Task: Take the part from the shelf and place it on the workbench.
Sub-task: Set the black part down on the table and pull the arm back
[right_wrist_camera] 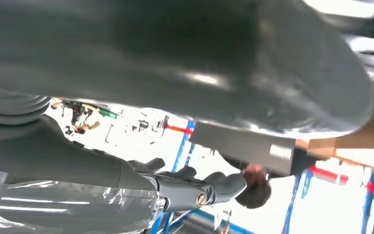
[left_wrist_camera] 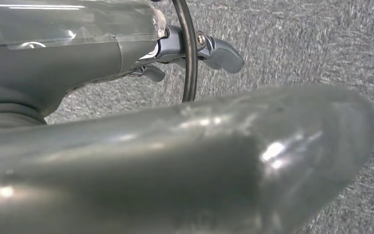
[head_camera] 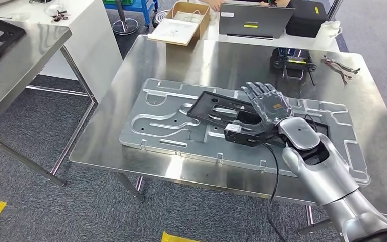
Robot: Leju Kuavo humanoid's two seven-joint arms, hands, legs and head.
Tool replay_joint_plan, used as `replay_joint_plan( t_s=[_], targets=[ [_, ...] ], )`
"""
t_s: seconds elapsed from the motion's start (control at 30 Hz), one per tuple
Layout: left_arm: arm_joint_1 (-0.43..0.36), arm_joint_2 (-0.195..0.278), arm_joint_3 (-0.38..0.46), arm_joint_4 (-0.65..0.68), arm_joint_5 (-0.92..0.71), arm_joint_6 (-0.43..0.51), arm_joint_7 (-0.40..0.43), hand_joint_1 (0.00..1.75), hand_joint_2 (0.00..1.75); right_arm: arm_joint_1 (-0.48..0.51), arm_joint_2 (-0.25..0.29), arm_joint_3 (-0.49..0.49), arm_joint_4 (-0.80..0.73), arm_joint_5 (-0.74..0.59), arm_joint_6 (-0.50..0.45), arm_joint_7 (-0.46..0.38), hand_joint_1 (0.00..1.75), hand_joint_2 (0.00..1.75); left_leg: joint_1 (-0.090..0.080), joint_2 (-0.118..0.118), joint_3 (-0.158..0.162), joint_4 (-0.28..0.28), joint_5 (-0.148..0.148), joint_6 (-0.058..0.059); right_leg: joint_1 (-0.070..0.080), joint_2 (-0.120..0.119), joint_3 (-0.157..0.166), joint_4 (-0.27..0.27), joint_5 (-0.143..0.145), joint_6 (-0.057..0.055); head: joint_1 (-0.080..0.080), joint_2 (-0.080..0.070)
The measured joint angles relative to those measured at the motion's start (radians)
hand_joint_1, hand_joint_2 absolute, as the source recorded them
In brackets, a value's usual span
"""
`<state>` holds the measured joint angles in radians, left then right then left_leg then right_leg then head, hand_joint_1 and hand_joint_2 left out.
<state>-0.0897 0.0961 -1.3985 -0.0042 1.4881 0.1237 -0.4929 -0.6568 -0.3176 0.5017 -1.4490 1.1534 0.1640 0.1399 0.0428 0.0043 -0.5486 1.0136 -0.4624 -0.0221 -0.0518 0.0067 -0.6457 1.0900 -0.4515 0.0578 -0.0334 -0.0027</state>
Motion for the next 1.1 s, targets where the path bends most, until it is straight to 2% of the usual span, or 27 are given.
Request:
replay_joint_plan(
  t_s=[0.07,0.1,0.17,0.2,0.23,0.3,0.33,0.37,0.4,0.43,0.5,0.53,0.57,0.63,0.67,0.7,0.73,0.8,0.83,0.87,0.9,0.93,0.97,1.0,1.03,1.07,1.1],
  targets=[
    [0.001,0.002,0.0,0.0,0.0,0.0,-0.003,0.0,0.0,0.001,0.0,-0.003,-0.038,-0.003,-0.001,-0.004,0.0,0.0,-0.004,-0.004,-0.021,0.03,-0.012,-0.016,0.002,0.007,-0.006,-0.001,-0.006,-0.017,-0.001,0.0],
    [0.001,0.001,0.0,0.0,0.0,0.0,-0.003,0.0,0.0,0.002,0.0,-0.004,-0.055,-0.004,-0.002,-0.007,0.0,0.0,-0.003,-0.005,-0.027,0.036,-0.013,-0.02,0.002,0.008,-0.012,0.003,-0.003,-0.029,-0.001,0.0],
    [0.003,0.001,0.0,0.0,0.0,0.0,-0.004,0.0,0.0,0.002,0.002,-0.002,-0.08,-0.004,-0.002,-0.012,0.0,0.0,-0.001,-0.005,-0.035,0.045,-0.023,-0.023,0.003,0.005,-0.021,0.006,0.004,-0.046,-0.001,0.0],
    [0.003,0.001,0.0,0.0,0.0,0.0,-0.004,0.0,0.0,0.001,0.003,0.0,-0.091,-0.004,-0.001,-0.013,0.0,0.0,0.0,-0.004,-0.042,0.065,-0.044,-0.023,0.004,0.004,-0.027,0.006,0.009,-0.054,-0.001,0.0],
    [0.003,0.001,0.0,0.0,0.0,0.0,-0.004,0.0,0.0,0.0,0.004,0.001,-0.101,-0.004,0.0,-0.013,0.0,0.0,0.0,-0.003,-0.058,0.108,-0.081,-0.023,0.005,0.003,-0.034,0.005,0.016,-0.06,-0.001,0.0],
    [0.002,0.001,0.0,0.0,0.0,0.0,-0.004,0.0,0.0,0.001,0.005,0.003,-0.117,-0.004,0.003,-0.012,0.0,0.0,-0.004,-0.003,-0.1,0.236,-0.169,-0.018,0.012,0.002,-0.05,0.003,0.03,-0.068,-0.001,0.0],
    [0.002,0.001,0.0,0.0,0.0,0.0,-0.004,0.0,0.0,0.003,0.004,0.003,-0.123,-0.004,0.003,-0.012,0.0,0.0,-0.006,-0.003,-0.114,0.293,-0.2,-0.014,0.016,0.002,-0.06,0.003,0.038,-0.07,-0.001,0.0],
    [0.002,0.0,0.0,0.0,0.0,0.0,-0.004,0.0,0.0,0.005,0.004,0.004,-0.128,-0.004,0.001,-0.013,0.0,0.0,-0.008,-0.003,-0.111,0.316,-0.212,-0.008,0.02,0.001,-0.07,0.003,0.047,-0.071,-0.001,0.0],
    [0.002,0.0,0.0,0.0,0.0,0.0,-0.004,0.0,0.0,0.008,0.002,0.004,-0.133,-0.005,0.0,-0.013,0.0,0.0,-0.012,-0.003,-0.089,0.3,-0.206,0.0,0.024,0.002,-0.08,0.003,0.056,-0.072,-0.001,0.0],
    [0.001,-0.001,0.0,0.0,0.0,0.0,-0.005,0.0,0.0,0.01,0.001,0.004,-0.139,-0.005,-0.002,-0.014,0.0,0.0,-0.017,-0.003,-0.048,0.246,-0.188,0.011,0.028,0.002,-0.09,0.003,0.065,-0.072,-0.001,0.0],
    [-0.002,-0.001,0.0,0.0,0.0,0.0,-0.004,0.0,0.0,0.011,-0.002,0.002,-0.152,-0.005,-0.002,-0.014,0.0,0.0,-0.03,-0.003,0.045,0.103,-0.15,0.035,0.033,0.002,-0.103,-0.001,0.086,-0.068,-0.001,0.0],
    [-0.005,-0.001,0.0,-0.001,0.0,0.0,-0.005,0.0,0.0,0.011,-0.004,0.0,-0.158,-0.005,-0.001,-0.013,0.0,0.0,-0.036,-0.003,0.072,0.054,-0.135,0.042,0.034,0.001,-0.105,-0.006,0.097,-0.064,-0.001,0.0],
    [-0.007,0.0,0.0,-0.001,0.0,0.001,-0.004,0.0,0.0,0.011,-0.005,-0.002,-0.162,-0.006,0.0,-0.012,0.0,0.0,-0.042,-0.003,0.081,0.029,-0.124,0.044,0.033,0.0,-0.104,-0.013,0.108,-0.057,-0.001,0.0],
    [-0.006,-0.001,0.0,-0.001,0.0,0.001,-0.004,0.0,0.0,0.014,-0.009,-0.003,-0.165,-0.007,0.002,-0.012,0.0,0.0,-0.046,-0.004,0.068,0.021,-0.096,0.043,0.031,-0.001,-0.1,-0.035,0.135,-0.042,-0.001,0.0],
    [-0.006,-0.001,0.0,-0.001,0.0,0.001,-0.002,0.0,0.0,0.018,-0.013,-0.004,-0.166,-0.008,0.002,-0.012,0.0,0.0,-0.044,-0.003,0.061,0.015,-0.078,0.044,0.03,-0.001,-0.102,-0.043,0.139,-0.036,-0.001,0.0],
    [-0.005,-0.002,0.0,-0.001,0.0,0.001,-0.002,0.0,0.0,0.022,-0.019,-0.006,-0.166,-0.01,0.002,-0.014,0.0,0.0,-0.043,-0.001,0.052,0.007,-0.059,0.05,0.03,-0.001,-0.107,-0.039,0.122,-0.031,0.0,0.0],
    [-0.004,-0.003,0.0,-0.001,0.0,0.001,-0.001,0.0,0.0,0.026,-0.026,-0.008,-0.166,-0.012,0.0,-0.015,0.0,0.0,-0.041,0.001,0.04,0.0,-0.039,0.055,0.03,-0.001,-0.116,-0.017,0.083,-0.028,0.0,0.0],
    [-0.003,-0.005,0.0,-0.001,0.0,0.0,0.0,0.0,0.0,0.032,-0.039,-0.011,-0.166,-0.016,-0.002,-0.017,0.0,0.0,-0.041,0.003,0.009,-0.004,-0.008,0.065,0.03,-0.001,-0.14,0.093,-0.032,-0.022,0.0,0.0],
    [-0.002,-0.007,0.0,-0.001,0.0,0.0,0.0,0.0,0.0,0.037,-0.043,-0.012,-0.166,-0.017,-0.004,-0.018,0.0,0.0,-0.042,0.004,-0.01,-0.002,0.005,0.066,0.03,-0.001,-0.148,0.159,-0.071,-0.019,0.0,0.0],
    [-0.002,-0.008,0.0,-0.001,0.0,0.0,0.0,0.0,0.0,0.042,-0.047,-0.013,-0.166,-0.019,-0.005,-0.019,0.0,0.0,-0.043,0.005,-0.028,0.0,0.017,0.066,0.03,-0.001,-0.148,0.211,-0.085,-0.017,-0.001,0.0],
    [-0.002,-0.009,-0.001,-0.001,0.0,0.0,0.001,0.0,0.0,0.047,-0.05,-0.013,-0.166,-0.02,-0.005,-0.02,0.0,0.0,-0.045,0.005,-0.046,0.003,0.028,0.065,0.03,-0.001,-0.135,0.235,-0.075,-0.016,-0.001,0.0],
    [-0.002,-0.01,-0.001,-0.001,0.0,0.0,0.001,0.0,0.0,0.05,-0.053,-0.013,-0.166,-0.021,-0.005,-0.02,0.0,0.0,-0.045,0.005,-0.062,0.007,0.037,0.064,0.03,-0.001,-0.105,0.225,-0.053,-0.016,-0.001,0.0],
    [-0.002,-0.011,-0.001,-0.001,0.0,0.0,0.002,0.0,0.0,0.05,-0.054,-0.013,-0.166,-0.021,-0.004,-0.02,0.0,0.0,-0.045,0.006,-0.077,0.012,0.045,0.062,0.03,-0.001,-0.058,0.182,-0.034,-0.017,-0.001,0.0],
    [-0.002,-0.012,-0.001,-0.001,0.0,0.0,0.002,0.0,0.0,0.048,-0.054,-0.013,-0.168,-0.021,-0.001,-0.019,0.0,0.0,-0.047,0.005,-0.09,0.019,0.051,0.059,0.032,-0.002,0.0,0.116,-0.032,-0.02,-0.001,0.0],
    [-0.003,-0.012,-0.001,-0.001,0.0,0.0,0.002,0.0,0.0,0.045,-0.054,-0.014,-0.171,-0.021,0.002,-0.016,0.0,0.0,-0.048,0.006,-0.1,0.025,0.057,0.054,0.034,-0.002,0.052,0.048,-0.044,-0.025,-0.001,0.0],
    [-0.003,-0.013,-0.001,-0.001,0.0,0.0,0.002,0.0,0.0,0.041,-0.054,-0.014,-0.175,-0.021,0.007,-0.013,0.0,0.0,-0.05,0.006,-0.106,0.03,0.063,0.049,0.037,-0.003,0.09,-0.006,-0.06,-0.031,-0.001,0.0],
    [-0.004,-0.013,-0.001,-0.001,0.0,-0.001,0.002,0.0,0.0,0.039,-0.054,-0.015,-0.179,-0.021,0.012,-0.01,0.0,0.0,-0.051,0.005,-0.109,0.031,0.07,0.044,0.039,-0.003,0.109,-0.038,-0.073,-0.037,-0.001,0.0]
  ],
)
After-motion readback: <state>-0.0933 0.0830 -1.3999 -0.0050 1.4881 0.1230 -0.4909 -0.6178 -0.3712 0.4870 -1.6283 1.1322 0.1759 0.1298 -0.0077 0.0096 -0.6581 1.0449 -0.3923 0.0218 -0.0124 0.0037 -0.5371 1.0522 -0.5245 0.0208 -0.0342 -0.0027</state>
